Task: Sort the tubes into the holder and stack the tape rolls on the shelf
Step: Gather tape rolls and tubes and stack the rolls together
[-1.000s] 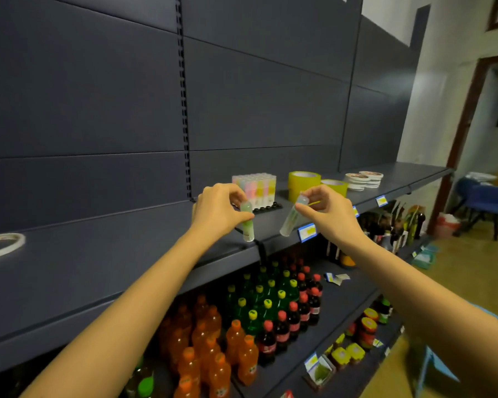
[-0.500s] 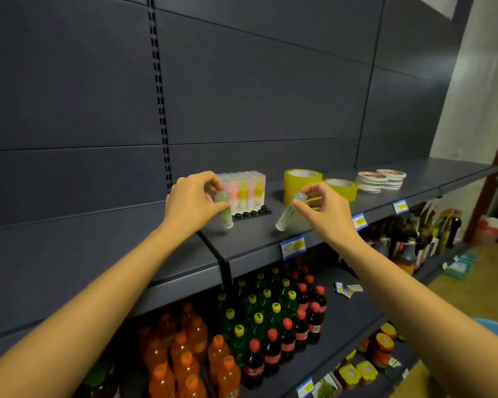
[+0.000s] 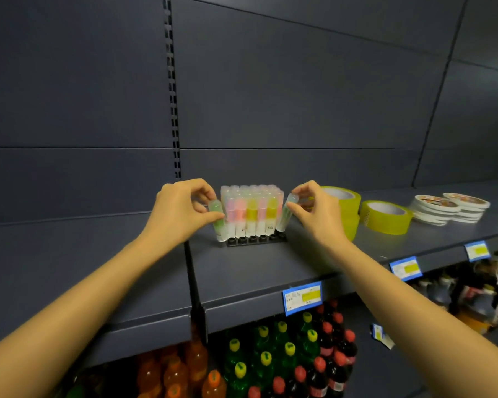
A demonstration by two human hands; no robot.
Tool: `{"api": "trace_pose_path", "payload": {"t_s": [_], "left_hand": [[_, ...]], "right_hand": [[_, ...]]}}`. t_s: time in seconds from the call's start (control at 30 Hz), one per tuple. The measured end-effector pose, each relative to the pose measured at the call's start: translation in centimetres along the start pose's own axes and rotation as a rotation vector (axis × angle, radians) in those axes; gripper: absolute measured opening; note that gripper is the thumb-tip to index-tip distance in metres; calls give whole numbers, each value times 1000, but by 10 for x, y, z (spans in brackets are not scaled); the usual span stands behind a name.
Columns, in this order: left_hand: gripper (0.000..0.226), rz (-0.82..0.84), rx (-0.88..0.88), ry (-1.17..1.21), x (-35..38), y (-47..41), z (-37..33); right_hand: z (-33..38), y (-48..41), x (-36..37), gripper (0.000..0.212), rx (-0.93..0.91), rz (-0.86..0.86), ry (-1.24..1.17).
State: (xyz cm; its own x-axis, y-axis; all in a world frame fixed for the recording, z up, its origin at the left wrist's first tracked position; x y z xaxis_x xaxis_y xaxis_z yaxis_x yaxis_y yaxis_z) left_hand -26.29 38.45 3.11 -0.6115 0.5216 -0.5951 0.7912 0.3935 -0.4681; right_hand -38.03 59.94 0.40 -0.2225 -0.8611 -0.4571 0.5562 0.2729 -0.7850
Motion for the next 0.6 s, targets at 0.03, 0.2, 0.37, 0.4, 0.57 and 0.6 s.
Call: {"api": "trace_pose_path", "payload": {"t_s": [0.03,0.2,0.37,0.4,0.57,0.6], "left_hand": [[27,-9,-5,-5,0,-1,0],[27,-32,-33,-23,6,-4,-3],[27,-64,-60,-11,18,-8,-12],[27,-72,-64,-10,21,-8,-15],[27,-105,-102,-69,35,-7,-23],[27,-115,-114,-85,37,-7,-24]], "right_hand": [[-4,-3,4,19,-8,18,3],[-18,-14,14,17,-75,119,88],[-22,-33,7,28,-159,242,216],[-23,-36,6,34,-167,272,226],[-25,-52,0,48,-207,446,210],[-26,-55,-2,50,-221,447,182]]}}
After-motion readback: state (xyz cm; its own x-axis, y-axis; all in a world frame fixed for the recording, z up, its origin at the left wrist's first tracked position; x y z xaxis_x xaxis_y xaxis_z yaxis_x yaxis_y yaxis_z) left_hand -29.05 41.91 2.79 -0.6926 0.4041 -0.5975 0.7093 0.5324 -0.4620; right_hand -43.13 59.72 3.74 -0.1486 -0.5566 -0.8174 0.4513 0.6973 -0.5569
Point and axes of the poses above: each hand's wrist, its own y-axis away from the middle knuckle, its own x-axis out of the palm, z = x × y, the point moved 4 cm from there along -y, towards the middle knuckle, and after that the axes turned 15 degrees about -x, right-handed, at the moved point
